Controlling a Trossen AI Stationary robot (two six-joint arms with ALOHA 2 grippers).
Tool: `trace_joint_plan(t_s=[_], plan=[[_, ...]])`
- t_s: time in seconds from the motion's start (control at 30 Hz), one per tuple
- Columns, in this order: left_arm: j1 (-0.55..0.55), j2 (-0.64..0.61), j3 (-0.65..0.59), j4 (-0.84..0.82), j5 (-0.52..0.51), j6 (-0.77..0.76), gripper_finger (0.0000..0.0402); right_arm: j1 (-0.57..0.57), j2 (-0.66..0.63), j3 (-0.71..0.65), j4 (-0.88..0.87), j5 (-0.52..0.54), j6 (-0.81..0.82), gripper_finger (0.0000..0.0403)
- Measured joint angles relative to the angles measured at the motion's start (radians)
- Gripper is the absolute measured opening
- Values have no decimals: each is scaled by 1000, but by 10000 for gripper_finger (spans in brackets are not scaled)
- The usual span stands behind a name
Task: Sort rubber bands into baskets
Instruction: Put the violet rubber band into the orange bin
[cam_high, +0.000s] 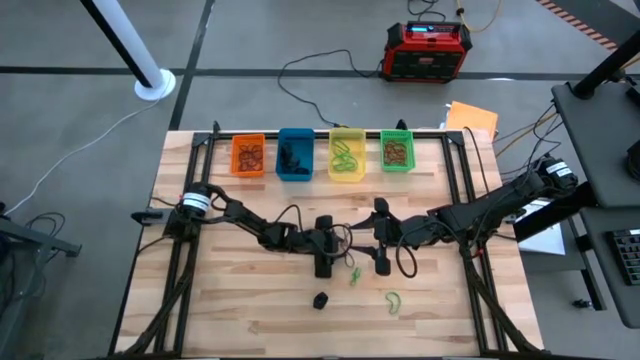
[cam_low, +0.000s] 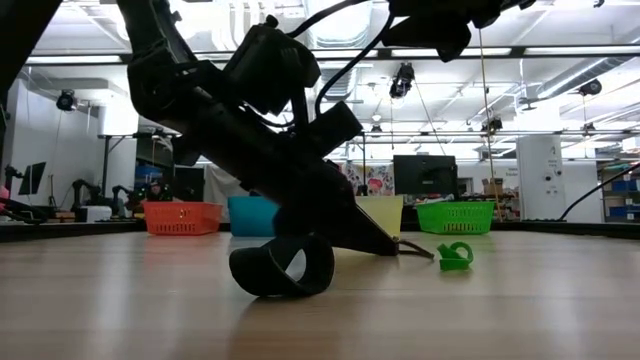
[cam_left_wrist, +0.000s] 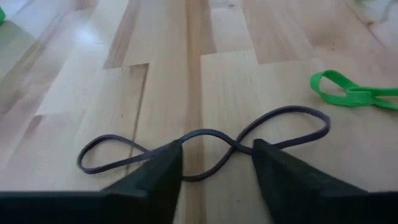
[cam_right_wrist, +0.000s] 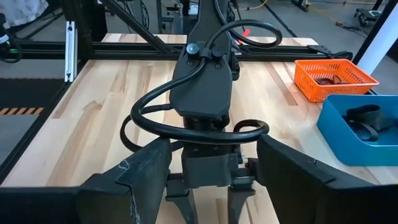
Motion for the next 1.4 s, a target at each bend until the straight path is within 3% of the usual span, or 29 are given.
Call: trace_joint_plan(t_s=[0.23, 0.3, 1.1, 1.27, 1.4], plan=[[0, 1, -1, -1, 59, 12, 31, 0, 0, 0, 0, -2, 7, 231], [2, 1, -1, 1, 68, 13, 10, 0, 0, 0, 0, -1, 10, 231], [-5, -248, -131, 18, 123, 146, 0, 0, 0, 0, 3, -1, 60, 231], [-5, -240, -122, 34, 121, 155, 6, 0, 0, 0, 7, -1, 55, 231], [-5, -194, -117, 33, 145, 150, 37, 0, 1, 0, 7, -1, 54, 231]])
